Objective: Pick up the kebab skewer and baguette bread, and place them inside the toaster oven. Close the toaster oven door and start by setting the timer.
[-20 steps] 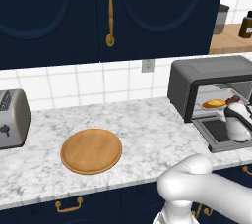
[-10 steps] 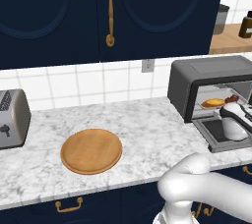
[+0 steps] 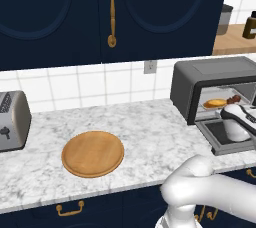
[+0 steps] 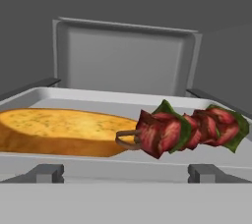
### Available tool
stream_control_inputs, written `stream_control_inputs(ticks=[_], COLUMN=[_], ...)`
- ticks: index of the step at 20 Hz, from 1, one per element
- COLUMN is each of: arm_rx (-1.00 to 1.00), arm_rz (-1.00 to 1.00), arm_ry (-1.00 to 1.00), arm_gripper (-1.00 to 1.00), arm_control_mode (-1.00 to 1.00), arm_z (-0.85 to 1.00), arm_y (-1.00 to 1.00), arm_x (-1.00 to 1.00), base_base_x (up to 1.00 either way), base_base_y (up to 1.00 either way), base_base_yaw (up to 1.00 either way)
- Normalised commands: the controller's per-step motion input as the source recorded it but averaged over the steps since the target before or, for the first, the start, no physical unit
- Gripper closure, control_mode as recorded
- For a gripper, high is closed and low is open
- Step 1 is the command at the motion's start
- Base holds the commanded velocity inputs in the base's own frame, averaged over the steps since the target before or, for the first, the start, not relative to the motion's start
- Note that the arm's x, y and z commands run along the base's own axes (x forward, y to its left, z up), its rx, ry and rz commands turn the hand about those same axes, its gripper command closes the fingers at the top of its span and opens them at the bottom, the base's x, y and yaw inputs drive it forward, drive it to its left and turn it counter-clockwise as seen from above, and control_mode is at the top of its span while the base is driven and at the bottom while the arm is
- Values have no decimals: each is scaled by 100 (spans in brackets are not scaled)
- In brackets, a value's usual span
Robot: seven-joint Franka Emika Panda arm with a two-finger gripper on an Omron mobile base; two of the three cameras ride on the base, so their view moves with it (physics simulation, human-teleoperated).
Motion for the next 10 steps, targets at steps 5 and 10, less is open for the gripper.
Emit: stream_control_inputs(ticks=[5,10], arm_rx=[0,0], arm_rz=[0,0], arm_ry=[0,0], arm_gripper=[-100,-100], arm_control_mode=[-100,-100], arm_z=[0,0], arm_y=[0,0], arm_x=[17,20], base_base_x=[0,0], base_base_y=[0,0], base_base_yaw=[0,0])
